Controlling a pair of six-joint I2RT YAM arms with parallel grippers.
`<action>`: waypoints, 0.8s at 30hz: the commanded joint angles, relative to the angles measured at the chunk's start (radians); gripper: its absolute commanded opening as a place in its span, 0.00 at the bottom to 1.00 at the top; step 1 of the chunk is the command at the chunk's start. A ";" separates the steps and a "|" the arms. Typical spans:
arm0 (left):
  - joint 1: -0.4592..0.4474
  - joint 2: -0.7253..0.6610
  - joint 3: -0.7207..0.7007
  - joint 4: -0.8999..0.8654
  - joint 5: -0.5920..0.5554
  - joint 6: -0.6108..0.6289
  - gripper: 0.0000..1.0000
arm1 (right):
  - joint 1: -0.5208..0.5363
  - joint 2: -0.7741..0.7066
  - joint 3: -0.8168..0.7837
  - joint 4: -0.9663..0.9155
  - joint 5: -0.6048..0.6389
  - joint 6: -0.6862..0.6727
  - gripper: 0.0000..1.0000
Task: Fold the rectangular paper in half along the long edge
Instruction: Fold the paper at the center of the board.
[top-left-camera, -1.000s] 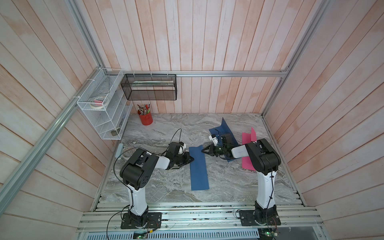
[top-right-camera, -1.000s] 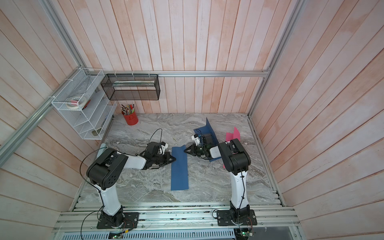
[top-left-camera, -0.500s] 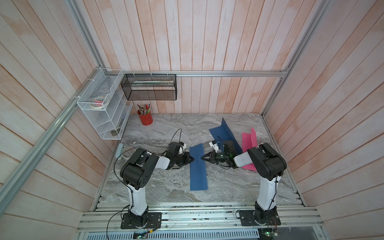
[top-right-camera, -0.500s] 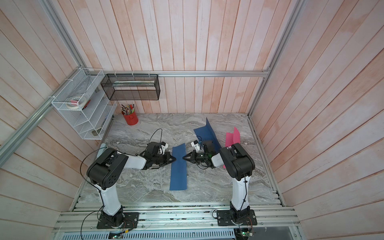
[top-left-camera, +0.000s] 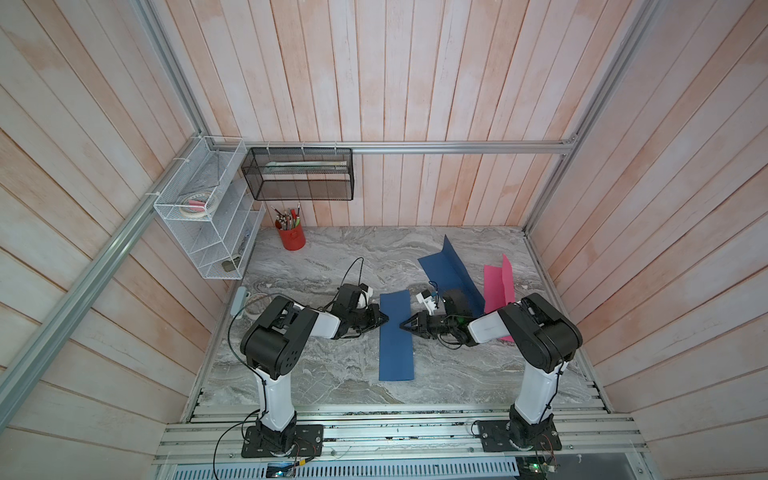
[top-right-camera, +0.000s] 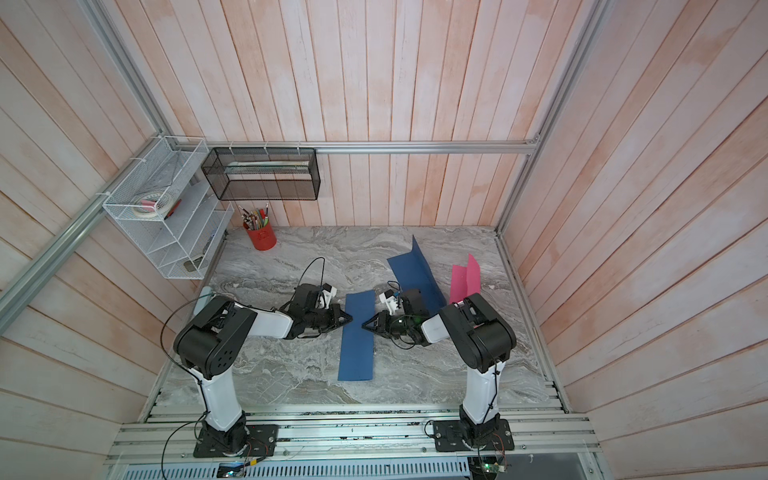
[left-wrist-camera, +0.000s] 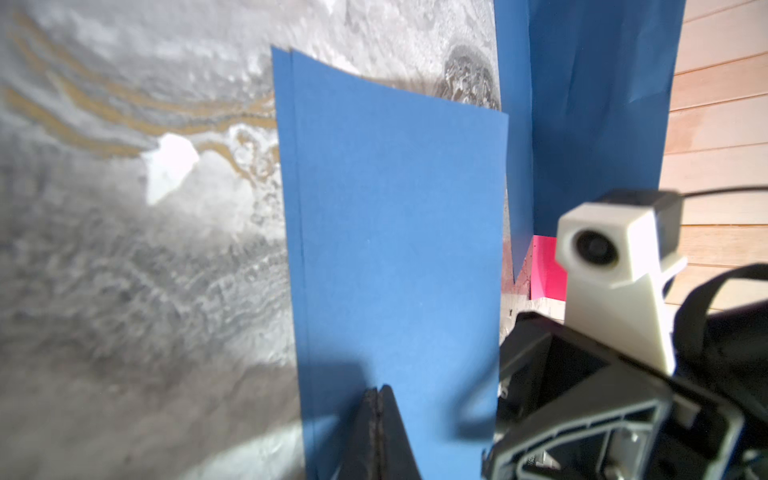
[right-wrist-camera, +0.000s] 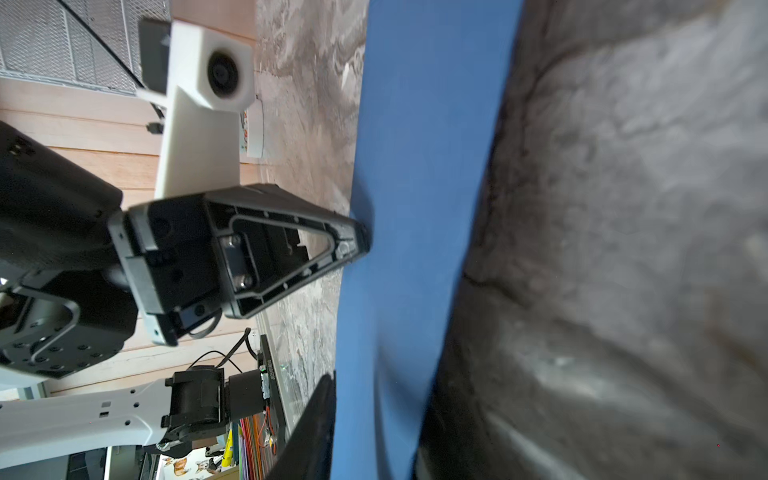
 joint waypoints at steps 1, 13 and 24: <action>-0.005 0.088 -0.051 -0.229 -0.077 0.007 0.00 | 0.018 -0.035 -0.031 0.018 0.034 0.028 0.22; -0.005 0.092 -0.060 -0.221 -0.075 0.004 0.00 | 0.053 -0.110 -0.090 0.009 0.074 0.060 0.23; -0.004 0.103 -0.055 -0.223 -0.075 0.008 0.00 | 0.091 -0.187 -0.162 0.005 0.112 0.103 0.00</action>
